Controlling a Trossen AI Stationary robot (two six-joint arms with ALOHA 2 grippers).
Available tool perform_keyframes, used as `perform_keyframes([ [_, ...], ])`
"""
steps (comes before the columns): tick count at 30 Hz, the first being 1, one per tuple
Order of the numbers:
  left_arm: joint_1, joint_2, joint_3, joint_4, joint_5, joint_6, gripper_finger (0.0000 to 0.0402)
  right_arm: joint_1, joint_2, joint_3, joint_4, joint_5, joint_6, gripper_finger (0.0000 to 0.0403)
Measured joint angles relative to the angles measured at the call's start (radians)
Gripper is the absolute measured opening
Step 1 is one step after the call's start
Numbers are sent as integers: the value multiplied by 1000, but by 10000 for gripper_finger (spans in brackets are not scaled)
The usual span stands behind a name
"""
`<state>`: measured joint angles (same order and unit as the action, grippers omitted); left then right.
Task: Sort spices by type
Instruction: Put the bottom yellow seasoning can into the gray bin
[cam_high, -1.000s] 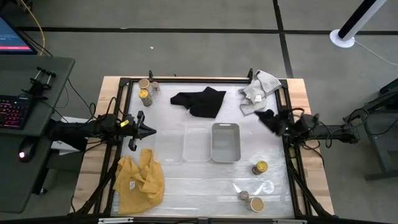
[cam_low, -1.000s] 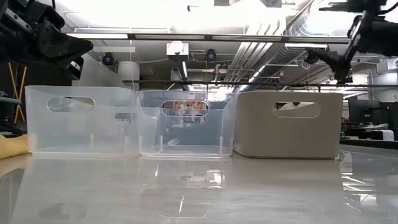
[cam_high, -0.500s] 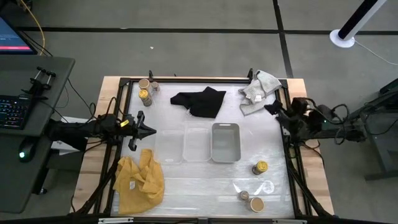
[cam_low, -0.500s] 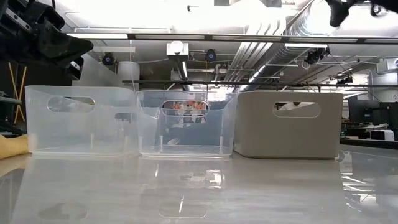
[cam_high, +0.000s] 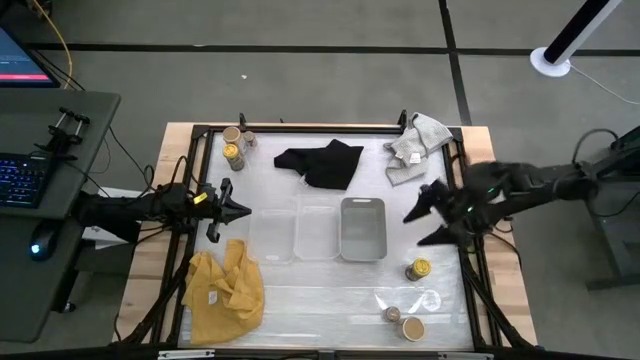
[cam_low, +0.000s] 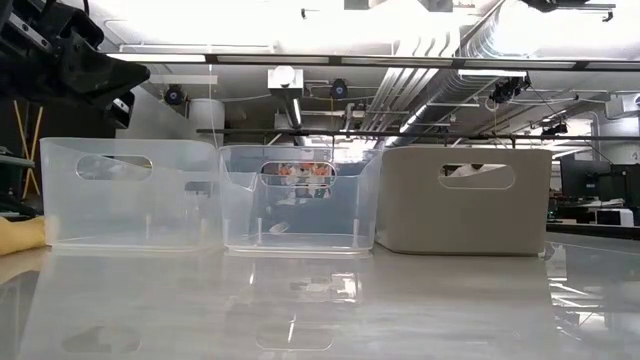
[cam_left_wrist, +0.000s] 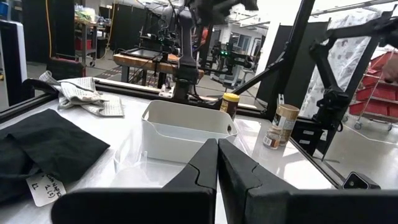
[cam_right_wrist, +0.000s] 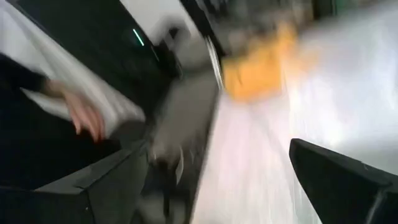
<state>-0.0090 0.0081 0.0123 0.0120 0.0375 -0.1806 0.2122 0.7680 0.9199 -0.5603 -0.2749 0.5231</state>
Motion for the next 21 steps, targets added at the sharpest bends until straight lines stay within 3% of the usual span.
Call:
perform_keyframes([
  [5,0,0,0,0,0,0,1,148,207,134,-336,159,207,383],
  [10,0,0,0,0,0,0,1,264,387,214,-517,223,498,383],
  [15,0,0,0,0,0,0,1,326,470,205,-618,164,826,383],
  [21,0,0,0,0,0,0,1,352,496,204,-608,120,847,383],
])
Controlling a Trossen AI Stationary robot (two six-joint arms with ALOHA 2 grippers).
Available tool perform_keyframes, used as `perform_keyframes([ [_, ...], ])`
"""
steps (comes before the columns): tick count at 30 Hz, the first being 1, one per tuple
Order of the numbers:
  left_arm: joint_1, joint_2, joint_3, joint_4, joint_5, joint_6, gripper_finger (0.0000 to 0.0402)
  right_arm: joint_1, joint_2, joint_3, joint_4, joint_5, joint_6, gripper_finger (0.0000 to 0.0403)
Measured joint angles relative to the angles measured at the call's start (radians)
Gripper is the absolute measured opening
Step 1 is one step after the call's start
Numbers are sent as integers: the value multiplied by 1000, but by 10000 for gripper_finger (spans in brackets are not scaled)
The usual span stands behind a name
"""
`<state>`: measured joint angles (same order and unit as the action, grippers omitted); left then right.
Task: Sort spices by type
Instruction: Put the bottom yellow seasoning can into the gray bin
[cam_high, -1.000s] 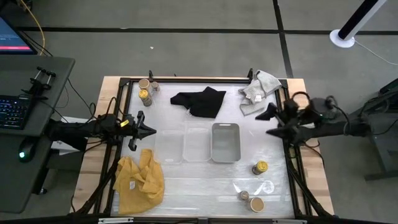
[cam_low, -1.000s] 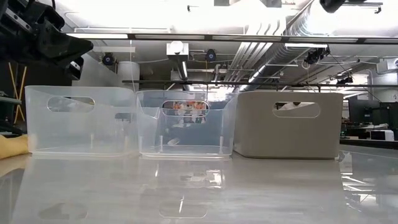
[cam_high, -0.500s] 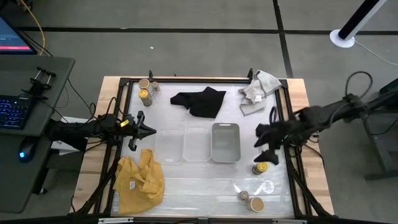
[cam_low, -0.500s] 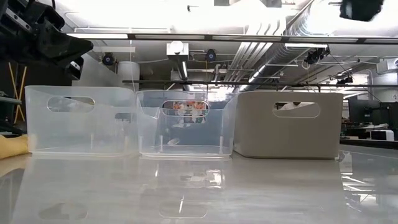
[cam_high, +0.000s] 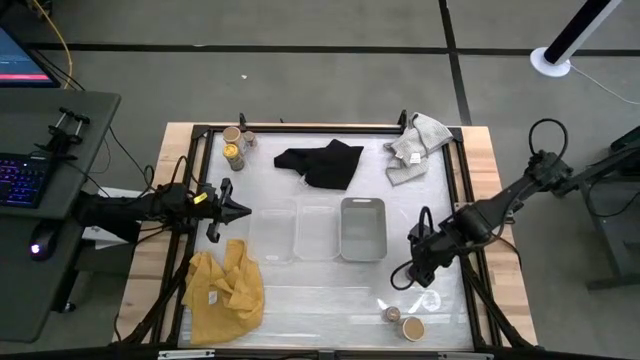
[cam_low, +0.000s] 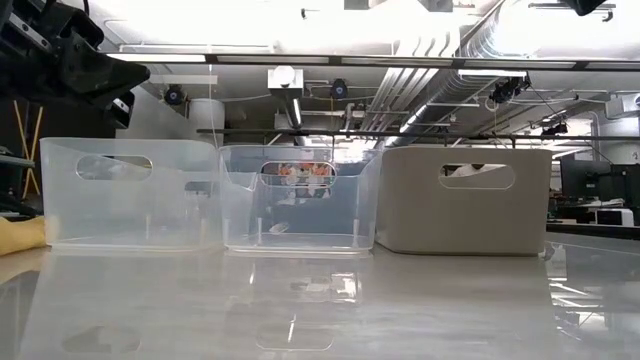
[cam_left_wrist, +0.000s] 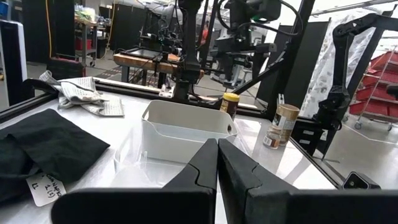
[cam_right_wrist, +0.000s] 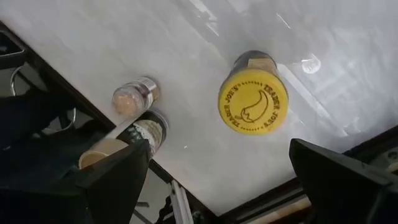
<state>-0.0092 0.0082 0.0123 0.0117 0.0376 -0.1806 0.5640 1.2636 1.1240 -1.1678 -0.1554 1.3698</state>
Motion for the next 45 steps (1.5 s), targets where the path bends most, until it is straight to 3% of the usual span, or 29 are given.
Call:
perform_keyframes([
  [7,0,0,0,0,0,0,1,9,0,0,9,-2,-36,383],
  [13,0,0,0,0,0,0,1,12,14,0,-52,81,-33,383],
  [17,0,0,0,0,0,0,1,12,66,0,-129,77,-1,383],
  [33,0,0,0,0,0,0,1,13,295,0,-63,54,-159,383],
  [45,0,0,0,0,0,0,1,13,379,-1,-61,48,-227,378],
])
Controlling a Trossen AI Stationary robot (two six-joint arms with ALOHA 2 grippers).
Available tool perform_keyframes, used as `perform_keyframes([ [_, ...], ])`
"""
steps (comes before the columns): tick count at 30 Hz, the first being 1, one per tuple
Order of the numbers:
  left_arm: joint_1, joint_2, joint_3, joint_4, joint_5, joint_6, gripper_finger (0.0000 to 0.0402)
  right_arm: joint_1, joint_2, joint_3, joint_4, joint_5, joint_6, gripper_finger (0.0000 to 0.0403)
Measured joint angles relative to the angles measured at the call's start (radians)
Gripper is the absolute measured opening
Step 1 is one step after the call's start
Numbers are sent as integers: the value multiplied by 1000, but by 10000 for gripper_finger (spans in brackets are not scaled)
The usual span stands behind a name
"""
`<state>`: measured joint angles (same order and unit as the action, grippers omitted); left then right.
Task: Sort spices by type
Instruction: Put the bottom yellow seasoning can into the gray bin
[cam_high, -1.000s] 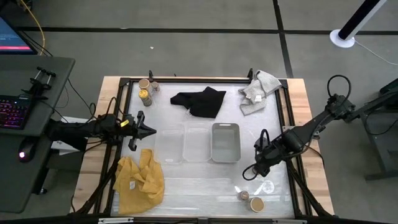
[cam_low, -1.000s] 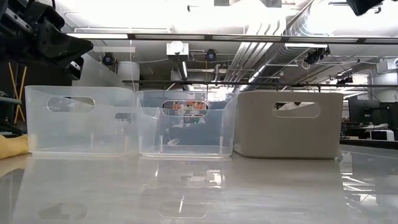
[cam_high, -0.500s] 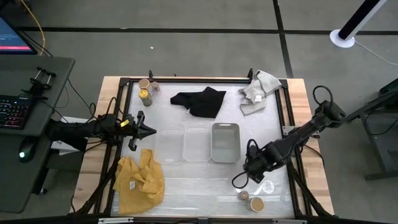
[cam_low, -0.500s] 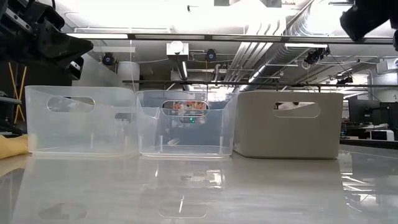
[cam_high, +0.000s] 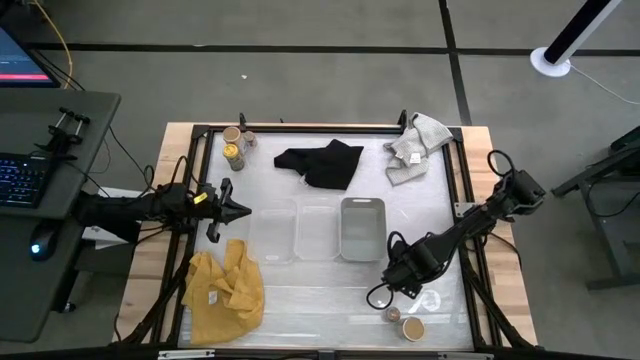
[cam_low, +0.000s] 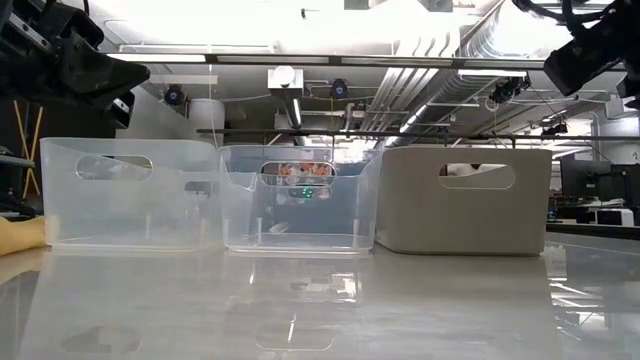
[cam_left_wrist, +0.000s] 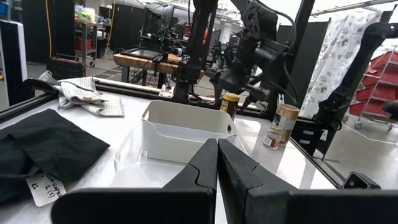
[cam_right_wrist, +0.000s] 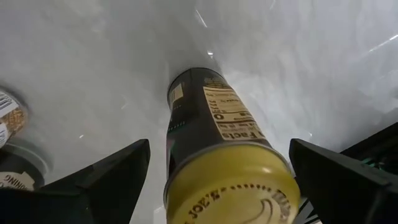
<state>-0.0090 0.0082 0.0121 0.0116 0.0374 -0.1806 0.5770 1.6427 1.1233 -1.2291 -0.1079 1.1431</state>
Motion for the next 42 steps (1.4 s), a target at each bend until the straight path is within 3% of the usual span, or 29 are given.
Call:
perform_keyframes([
  [4,0,0,0,0,0,0,1,-1,1,0,-6,0,9,342],
  [12,0,0,0,0,0,0,1,-1,-6,3,-46,-8,-5,218],
  [18,0,0,0,0,0,0,1,-1,-64,126,-238,5,-73,215],
  [20,0,0,0,0,0,0,1,-4,-82,219,-342,52,-95,215],
  [23,0,0,0,0,0,0,1,-28,-133,348,-320,144,-158,215],
  [27,0,0,0,1,1,0,1,-135,-121,497,-323,308,-288,215],
  [30,0,0,0,0,1,0,1,-255,-73,560,-301,370,-457,215],
  [36,0,0,0,0,1,0,1,-469,76,583,-250,292,-821,215],
  [42,0,0,0,0,1,0,1,-583,221,583,-296,237,-971,215],
])
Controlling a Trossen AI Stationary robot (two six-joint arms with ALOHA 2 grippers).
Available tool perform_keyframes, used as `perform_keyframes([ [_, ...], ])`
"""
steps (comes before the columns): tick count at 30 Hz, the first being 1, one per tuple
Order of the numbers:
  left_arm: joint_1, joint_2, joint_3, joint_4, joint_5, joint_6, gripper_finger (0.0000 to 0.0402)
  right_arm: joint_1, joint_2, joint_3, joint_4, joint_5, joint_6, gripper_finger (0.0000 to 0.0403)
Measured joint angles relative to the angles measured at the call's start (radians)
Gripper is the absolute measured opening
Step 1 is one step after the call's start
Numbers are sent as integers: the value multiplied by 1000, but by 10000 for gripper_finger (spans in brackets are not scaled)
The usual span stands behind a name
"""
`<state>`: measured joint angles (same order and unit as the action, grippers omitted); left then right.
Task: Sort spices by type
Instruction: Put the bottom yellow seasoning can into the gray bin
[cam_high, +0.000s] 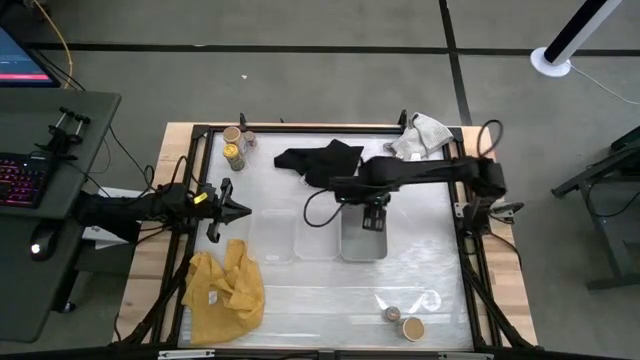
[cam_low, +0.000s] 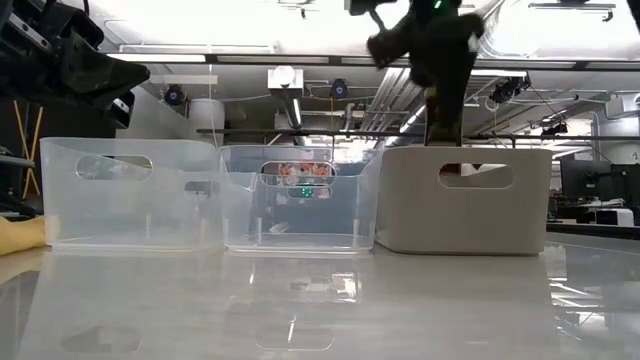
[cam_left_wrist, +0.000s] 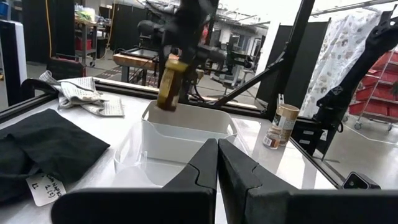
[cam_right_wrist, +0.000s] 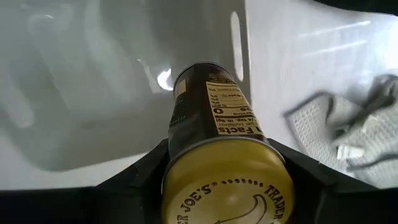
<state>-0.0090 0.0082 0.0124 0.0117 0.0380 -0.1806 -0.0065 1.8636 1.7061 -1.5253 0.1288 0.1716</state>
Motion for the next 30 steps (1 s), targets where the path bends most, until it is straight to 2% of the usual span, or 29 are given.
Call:
perform_keyframes([
  [5,0,0,0,0,0,0,1,-25,79,0,8,-50,-55,215],
  [11,0,0,0,0,0,0,1,-18,134,0,24,-59,-102,215],
  [17,0,0,0,0,0,0,1,-18,146,0,54,-59,-120,218],
  [23,0,0,0,0,0,0,1,-18,146,0,33,-30,-125,263],
  [30,0,0,0,0,0,0,1,-18,146,0,34,-31,-125,261],
])
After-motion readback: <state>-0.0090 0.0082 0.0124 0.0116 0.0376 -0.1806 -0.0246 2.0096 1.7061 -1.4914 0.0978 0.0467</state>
